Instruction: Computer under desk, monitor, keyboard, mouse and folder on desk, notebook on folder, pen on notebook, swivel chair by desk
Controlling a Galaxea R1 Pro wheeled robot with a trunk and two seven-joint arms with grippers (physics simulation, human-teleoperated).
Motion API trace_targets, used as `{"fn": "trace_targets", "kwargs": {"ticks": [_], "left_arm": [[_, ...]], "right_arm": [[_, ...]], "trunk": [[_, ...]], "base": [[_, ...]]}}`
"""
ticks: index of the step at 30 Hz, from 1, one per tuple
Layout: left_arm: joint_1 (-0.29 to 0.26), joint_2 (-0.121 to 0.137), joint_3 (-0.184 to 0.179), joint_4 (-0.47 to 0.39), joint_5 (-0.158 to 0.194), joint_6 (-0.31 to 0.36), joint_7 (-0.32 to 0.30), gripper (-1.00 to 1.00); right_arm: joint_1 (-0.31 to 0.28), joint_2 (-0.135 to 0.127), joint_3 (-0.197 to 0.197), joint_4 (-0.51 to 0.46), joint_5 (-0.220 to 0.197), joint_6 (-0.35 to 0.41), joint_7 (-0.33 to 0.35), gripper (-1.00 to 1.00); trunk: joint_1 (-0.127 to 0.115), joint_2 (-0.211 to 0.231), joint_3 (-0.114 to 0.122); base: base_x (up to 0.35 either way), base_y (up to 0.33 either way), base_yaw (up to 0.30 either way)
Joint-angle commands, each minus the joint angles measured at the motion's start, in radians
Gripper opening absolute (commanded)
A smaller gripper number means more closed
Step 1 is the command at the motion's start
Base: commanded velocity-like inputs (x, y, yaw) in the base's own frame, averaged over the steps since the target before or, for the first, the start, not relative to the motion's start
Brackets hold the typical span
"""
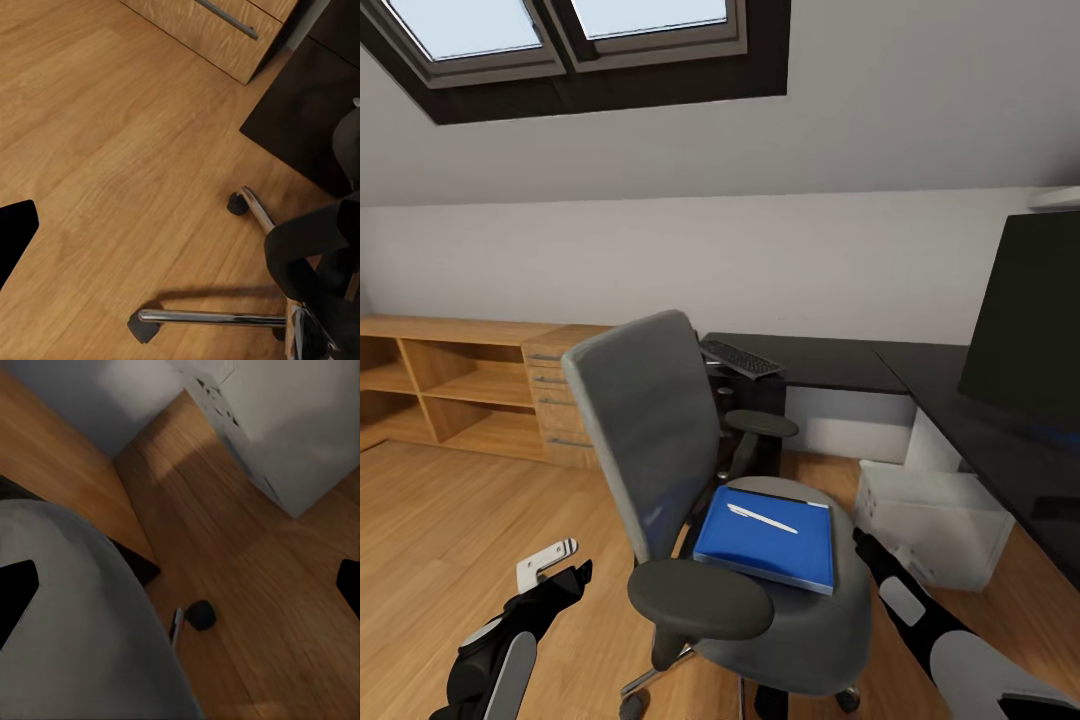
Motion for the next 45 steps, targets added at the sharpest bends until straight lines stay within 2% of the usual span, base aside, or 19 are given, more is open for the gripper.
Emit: {"fn": "trace_targets", "kwargs": {"ticks": [1,8,28,36,45], "left_arm": [[-0.001,0.0,0.001,-0.001,0.011,0.004,0.008,1.0],[-0.001,0.0,0.0,-0.001,0.011,0.004,0.008,1.0],[-0.001,-0.001,-0.006,0.003,0.011,0.003,0.006,1.0],[-0.001,-0.001,-0.047,0.004,0.008,0.001,0.003,1.0],[-0.001,-0.001,-0.081,0.013,0.007,0.002,0.004,1.0]], "right_arm": [[0.0,0.0,-0.001,-0.002,-0.006,-0.002,-0.001,1.0],[0.0,0.002,0.001,-0.006,-0.006,-0.002,0.0,1.0],[0.0,0.005,0.004,-0.004,-0.005,-0.004,0.002,1.0],[0.0,0.017,0.006,-0.006,-0.002,-0.005,0.002,1.0],[0.0,0.018,0.006,-0.007,-0.001,-0.005,0.002,1.0]], "trunk": [[0.0,0.0,-0.001],[0.0,0.0,-0.001],[0.0,0.0,-0.001],[0.0,0.0,-0.001],[0.0,0.0,-0.001]], "base": [[0.0,0.0,0.021],[0.0,0.0,0.166],[0.0,0.0,0.272],[0.059,0.0,0.277],[0.21,0.0,0.277]]}}
